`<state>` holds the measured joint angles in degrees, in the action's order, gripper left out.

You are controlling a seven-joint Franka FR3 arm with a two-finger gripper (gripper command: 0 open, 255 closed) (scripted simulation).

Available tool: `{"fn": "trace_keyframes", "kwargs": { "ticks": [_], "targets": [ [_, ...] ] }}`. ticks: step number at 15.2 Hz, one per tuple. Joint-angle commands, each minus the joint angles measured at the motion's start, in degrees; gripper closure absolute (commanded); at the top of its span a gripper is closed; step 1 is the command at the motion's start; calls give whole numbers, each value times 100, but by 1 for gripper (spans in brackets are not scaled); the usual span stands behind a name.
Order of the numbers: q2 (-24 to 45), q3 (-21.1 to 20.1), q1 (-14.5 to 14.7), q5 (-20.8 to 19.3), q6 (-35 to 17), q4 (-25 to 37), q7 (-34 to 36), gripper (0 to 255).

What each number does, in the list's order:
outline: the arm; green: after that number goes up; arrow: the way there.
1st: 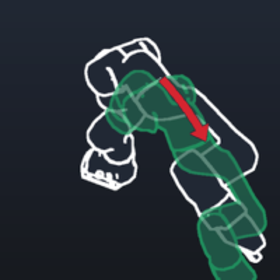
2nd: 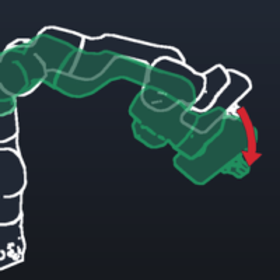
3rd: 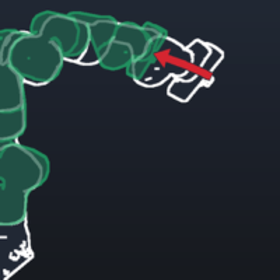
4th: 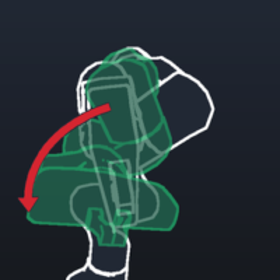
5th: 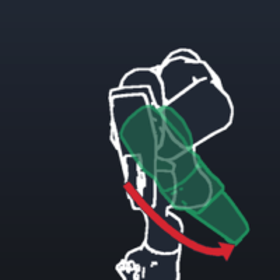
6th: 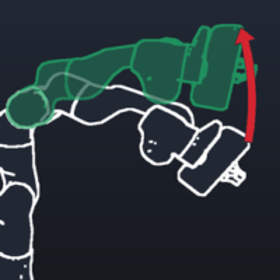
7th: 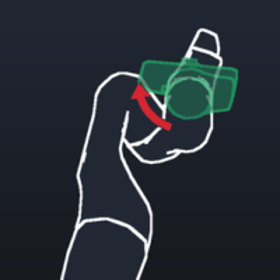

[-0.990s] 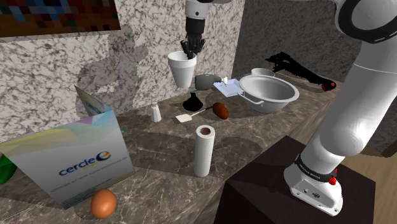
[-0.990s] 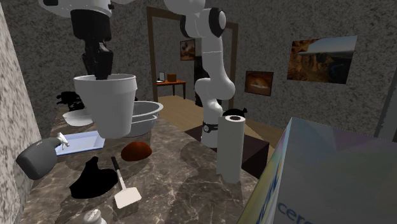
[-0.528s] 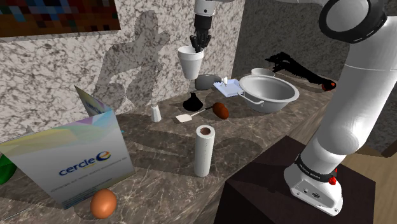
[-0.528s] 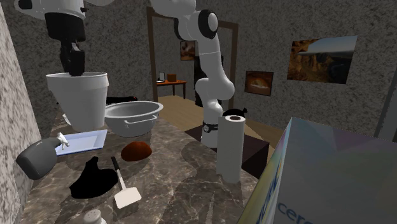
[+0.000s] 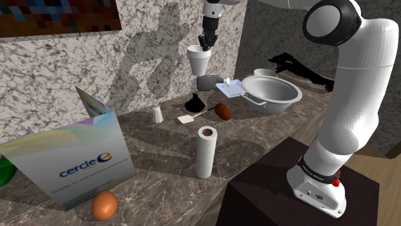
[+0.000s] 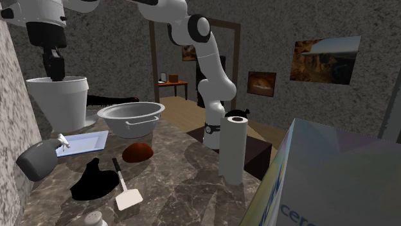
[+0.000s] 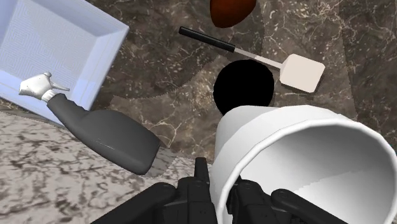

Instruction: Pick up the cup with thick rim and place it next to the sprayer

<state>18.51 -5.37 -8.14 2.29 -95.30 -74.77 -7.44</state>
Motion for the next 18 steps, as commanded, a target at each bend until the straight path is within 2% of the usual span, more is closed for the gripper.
{"fn": "trace_keyframes", "kwargs": {
  "ticks": [1,18],
  "targets": [
    [-14,3,-9,4,-152,-161,-23,255],
    [-41,9,-21,23,-1474,-1512,-98,255]
  ]
}}
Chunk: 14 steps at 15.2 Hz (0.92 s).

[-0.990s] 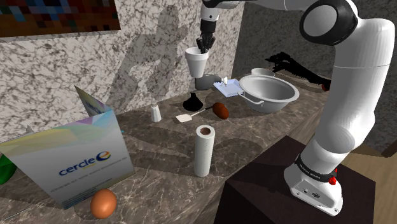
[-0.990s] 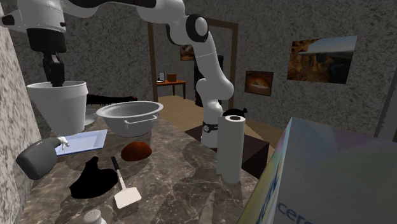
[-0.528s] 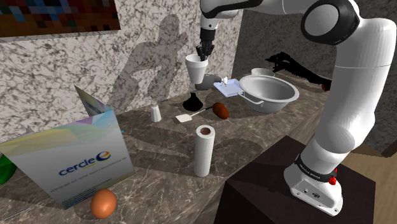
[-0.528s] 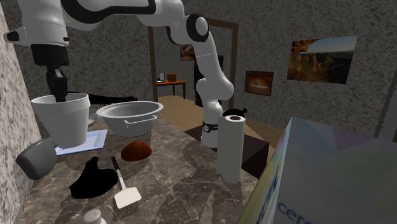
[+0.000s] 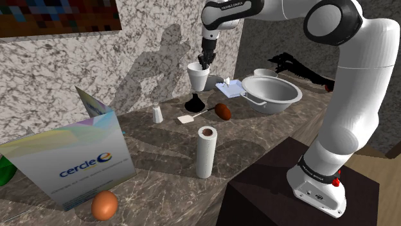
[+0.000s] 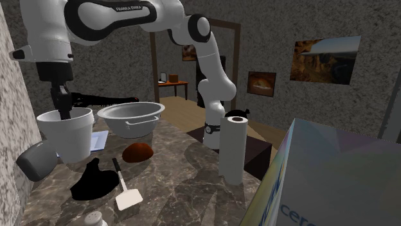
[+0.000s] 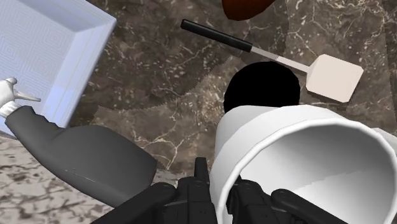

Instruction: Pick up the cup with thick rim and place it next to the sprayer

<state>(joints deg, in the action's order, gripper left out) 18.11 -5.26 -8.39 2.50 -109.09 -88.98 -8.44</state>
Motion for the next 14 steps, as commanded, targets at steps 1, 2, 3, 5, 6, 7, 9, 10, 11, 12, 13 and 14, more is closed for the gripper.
{"fn": "trace_keyframes", "kwargs": {
  "ticks": [1,2,3,5,6,7,9,10,11,12,13,14],
  "targets": [
    [9,-2,4,1,-167,-152,-2,255],
    [22,-1,4,1,-239,-212,-5,255],
    [35,-1,4,1,-310,-270,-9,255],
    [66,0,5,1,-452,-381,-16,255],
    [83,0,5,1,-522,-434,-19,255],
    [101,1,5,1,-592,-485,-23,255],
    [141,3,7,1,-730,-584,-29,255],
    [163,4,8,1,-798,-631,-33,255],
    [186,6,10,1,-866,-676,-36,255],
    [209,8,12,1,-934,-720,-40,255],
    [234,10,14,1,-1001,-763,-43,255],
    [260,11,16,1,-1068,-804,-46,255]
  ]
}}
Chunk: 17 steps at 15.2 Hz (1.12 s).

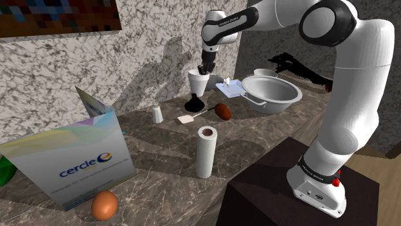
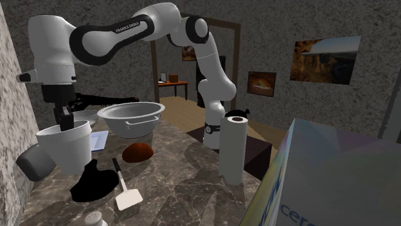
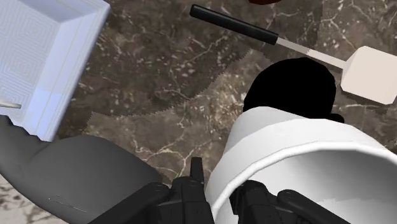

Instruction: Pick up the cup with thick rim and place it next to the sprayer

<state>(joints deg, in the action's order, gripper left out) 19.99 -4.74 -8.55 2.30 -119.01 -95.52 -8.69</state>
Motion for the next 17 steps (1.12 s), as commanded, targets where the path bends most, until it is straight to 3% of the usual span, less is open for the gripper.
{"fn": "trace_keyframes", "kwargs": {
  "ticks": [1,10,11,17],
  "targets": [
    [99,-39,33,21,-142,-189,-24,255],
    [135,-28,43,24,-225,-236,-30,255],
    [140,-32,53,21,-187,-192,-14,0],
    [57,-27,35,28,-64,-153,-32,0]
  ]
}}
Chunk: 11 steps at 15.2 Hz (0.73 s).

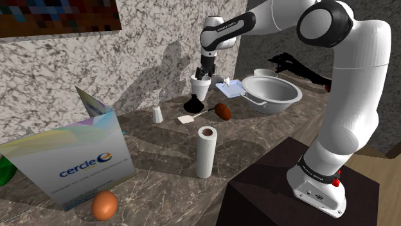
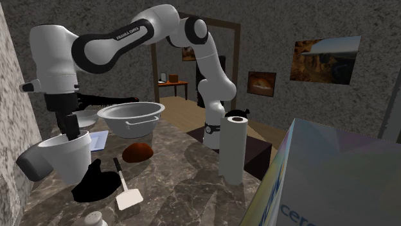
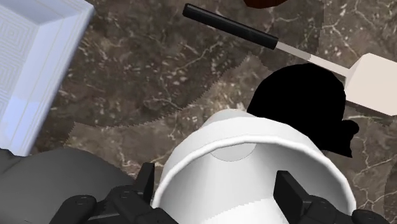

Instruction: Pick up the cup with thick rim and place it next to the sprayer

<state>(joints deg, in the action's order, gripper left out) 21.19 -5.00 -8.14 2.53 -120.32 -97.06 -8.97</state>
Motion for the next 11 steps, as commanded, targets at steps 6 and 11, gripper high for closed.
{"fn": "trace_keyframes", "kwargs": {
  "ticks": [6,11],
  "targets": [
    [-245,3,-28,13,531,282,-9,0],
    [-245,3,-28,13,531,283,-9,0]
  ]
}}
